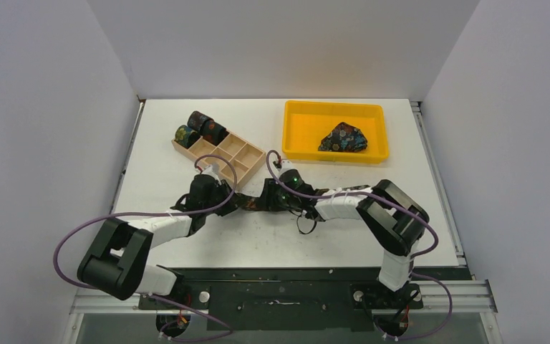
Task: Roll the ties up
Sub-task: Roll the tie at the center of the board.
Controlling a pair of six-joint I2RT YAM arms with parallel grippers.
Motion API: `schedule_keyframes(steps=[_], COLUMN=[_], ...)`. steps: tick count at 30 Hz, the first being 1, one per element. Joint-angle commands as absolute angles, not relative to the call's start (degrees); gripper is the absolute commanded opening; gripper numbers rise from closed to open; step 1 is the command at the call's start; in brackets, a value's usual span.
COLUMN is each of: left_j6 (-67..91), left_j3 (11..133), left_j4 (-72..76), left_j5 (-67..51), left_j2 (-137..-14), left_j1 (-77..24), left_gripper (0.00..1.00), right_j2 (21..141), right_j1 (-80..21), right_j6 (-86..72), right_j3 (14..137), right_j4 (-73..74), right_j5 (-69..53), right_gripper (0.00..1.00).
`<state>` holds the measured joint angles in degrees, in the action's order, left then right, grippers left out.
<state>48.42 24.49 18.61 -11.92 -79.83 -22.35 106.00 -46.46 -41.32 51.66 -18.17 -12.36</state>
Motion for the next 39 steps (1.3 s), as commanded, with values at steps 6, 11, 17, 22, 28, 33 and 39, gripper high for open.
schedule_keyframes(steps=[6, 11, 17, 22, 28, 33, 39], left_j6=[36.1, 33.4, 32.4, 33.2, 36.3, 38.5, 40.0], left_j3=[39.4, 45.4, 51.6, 57.1, 61.7, 67.2, 72.3], left_j4=[-14.6, -24.9, -33.3, -40.7, -46.7, -50.9, -53.2], left_j5=[7.8, 15.6, 25.5, 38.8, 46.5, 50.0, 52.7], left_j2=[-75.1, -76.2, -79.4, -84.4, -92.6, -99.9, -106.5], left_j1=[-28.2, -31.0, -34.6, -40.4, -44.8, -48.7, -52.2], left_gripper=[0.0, 0.0, 0.0, 0.0, 0.0, 0.0, 0.0], right_j2=[85.4, 76.1, 73.0, 70.8, 66.3, 61.7, 56.6], right_j1=[-46.1, -46.1, -45.8, -45.8, -45.5, -45.3, -45.0], right_j6=[-38.3, -36.8, -37.3, -37.5, -37.7, -37.9, -38.3], right_j3=[42.5, 35.2, 32.4, 30.5, 26.6, 23.8, 20.3], right_j4=[-13.1, -11.6, -10.9, -10.4, -8.8, -6.6, -4.5], right_j5=[-2.4, 2.9, 4.3, 4.5, 5.9, 6.8, 8.0], right_gripper=[0.44, 0.45, 0.44, 0.44, 0.44, 0.44, 0.44])
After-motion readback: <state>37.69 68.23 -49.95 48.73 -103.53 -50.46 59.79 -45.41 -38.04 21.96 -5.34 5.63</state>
